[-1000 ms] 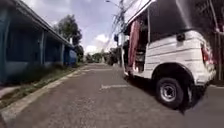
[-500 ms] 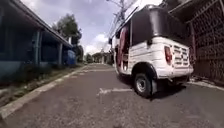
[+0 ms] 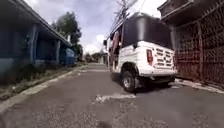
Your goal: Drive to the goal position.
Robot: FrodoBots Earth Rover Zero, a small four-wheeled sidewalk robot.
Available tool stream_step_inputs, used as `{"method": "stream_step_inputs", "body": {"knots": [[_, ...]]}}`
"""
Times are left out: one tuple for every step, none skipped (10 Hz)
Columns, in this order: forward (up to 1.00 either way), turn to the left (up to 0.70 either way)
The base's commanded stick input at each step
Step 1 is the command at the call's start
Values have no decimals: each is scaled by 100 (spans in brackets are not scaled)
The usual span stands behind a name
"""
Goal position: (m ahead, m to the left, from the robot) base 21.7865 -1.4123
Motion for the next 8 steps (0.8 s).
{"method": "stream_step_inputs", "body": {"knots": [[70, 0], [70, 3], [70, 7], [70, 17], [70, 13], [70, 3], [70, 0], [70, 0]]}}
